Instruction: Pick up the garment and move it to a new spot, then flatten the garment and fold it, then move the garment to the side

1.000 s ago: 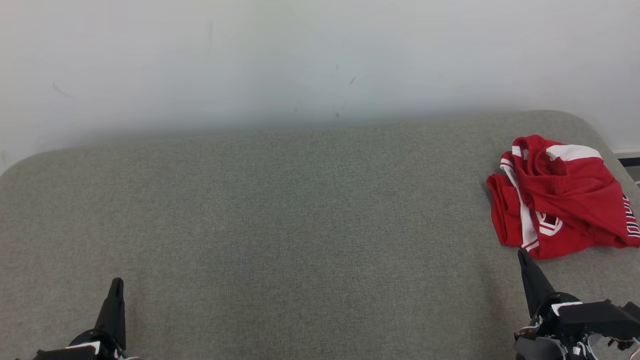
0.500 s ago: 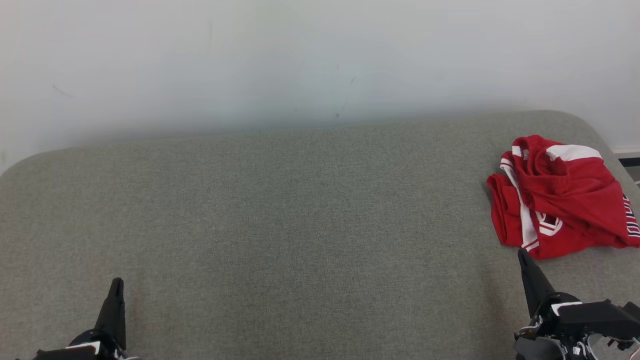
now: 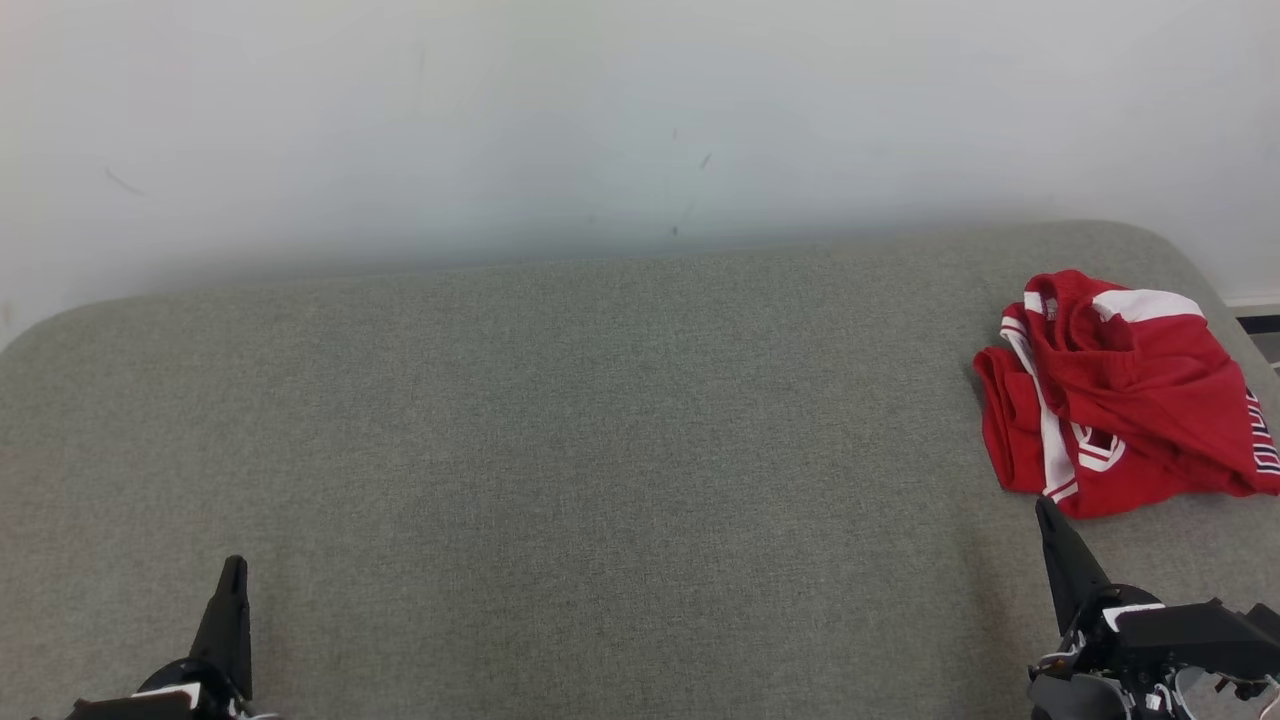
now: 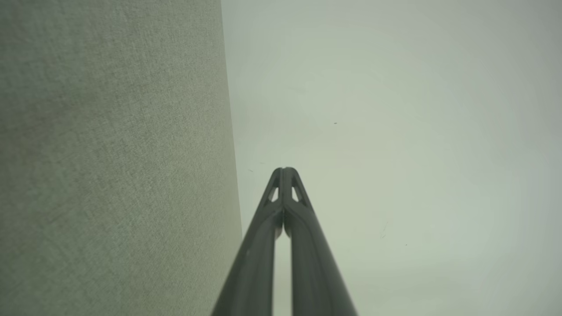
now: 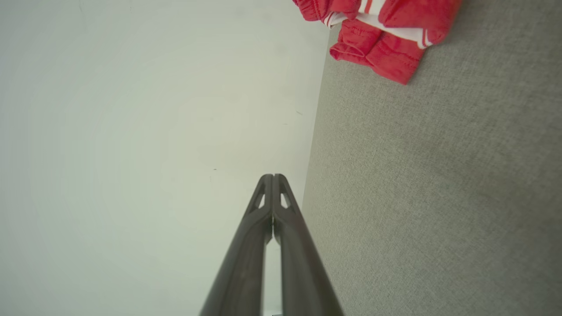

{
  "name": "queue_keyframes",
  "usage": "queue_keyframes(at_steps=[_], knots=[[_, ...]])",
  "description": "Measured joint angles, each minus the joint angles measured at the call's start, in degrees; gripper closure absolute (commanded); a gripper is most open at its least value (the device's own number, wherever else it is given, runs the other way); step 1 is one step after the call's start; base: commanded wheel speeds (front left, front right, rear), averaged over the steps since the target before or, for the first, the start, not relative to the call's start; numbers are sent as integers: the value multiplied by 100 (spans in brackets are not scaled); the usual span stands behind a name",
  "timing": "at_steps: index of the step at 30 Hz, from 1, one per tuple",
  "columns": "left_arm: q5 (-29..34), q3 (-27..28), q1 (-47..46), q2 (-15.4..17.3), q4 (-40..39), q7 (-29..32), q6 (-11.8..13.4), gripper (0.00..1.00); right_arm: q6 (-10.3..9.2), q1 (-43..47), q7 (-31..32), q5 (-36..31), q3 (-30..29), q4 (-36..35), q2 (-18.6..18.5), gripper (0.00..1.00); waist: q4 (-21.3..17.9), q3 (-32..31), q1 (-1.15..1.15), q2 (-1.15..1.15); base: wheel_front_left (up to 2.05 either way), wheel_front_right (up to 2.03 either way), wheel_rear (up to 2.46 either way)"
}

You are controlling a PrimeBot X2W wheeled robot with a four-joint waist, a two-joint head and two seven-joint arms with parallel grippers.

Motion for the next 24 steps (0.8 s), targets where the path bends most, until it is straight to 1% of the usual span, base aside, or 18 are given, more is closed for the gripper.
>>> queue_keyframes(at_steps=[24], knots=[[0, -1, 0, -1, 0, 0, -1, 100, 23, -1, 0, 0, 0, 2, 0, 100, 0, 0, 0, 0, 0, 0, 0]])
